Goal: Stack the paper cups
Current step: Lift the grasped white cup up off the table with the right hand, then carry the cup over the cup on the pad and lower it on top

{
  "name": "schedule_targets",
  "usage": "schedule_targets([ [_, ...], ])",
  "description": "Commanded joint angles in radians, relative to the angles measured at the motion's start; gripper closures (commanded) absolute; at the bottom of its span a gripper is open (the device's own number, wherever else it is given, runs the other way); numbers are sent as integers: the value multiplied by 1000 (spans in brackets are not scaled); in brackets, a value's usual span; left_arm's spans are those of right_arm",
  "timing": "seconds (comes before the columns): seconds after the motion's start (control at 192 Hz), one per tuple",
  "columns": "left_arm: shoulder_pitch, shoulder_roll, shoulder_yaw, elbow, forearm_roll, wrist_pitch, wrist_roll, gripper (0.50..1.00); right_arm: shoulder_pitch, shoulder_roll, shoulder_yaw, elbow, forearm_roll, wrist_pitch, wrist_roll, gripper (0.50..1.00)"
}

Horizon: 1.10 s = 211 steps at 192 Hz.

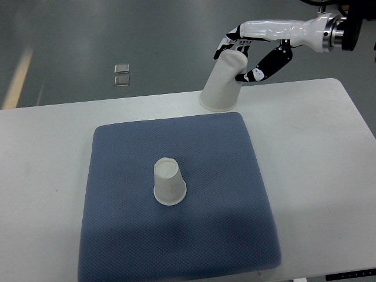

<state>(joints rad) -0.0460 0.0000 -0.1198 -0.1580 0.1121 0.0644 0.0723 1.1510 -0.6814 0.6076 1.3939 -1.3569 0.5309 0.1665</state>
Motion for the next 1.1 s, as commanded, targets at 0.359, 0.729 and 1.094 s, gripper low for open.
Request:
schedule_targets([
  [0.359,0,0,0,0,0,0,0,500,18,195,-40,46,-24,41,-48,987],
  [0.729,0,0,0,0,1,0,0,500,-10,270,-83,39,-80,43,-50,989],
  [1.094,0,0,0,0,0,0,0,500,-20,295,-107,40,-117,40,-51,993],
])
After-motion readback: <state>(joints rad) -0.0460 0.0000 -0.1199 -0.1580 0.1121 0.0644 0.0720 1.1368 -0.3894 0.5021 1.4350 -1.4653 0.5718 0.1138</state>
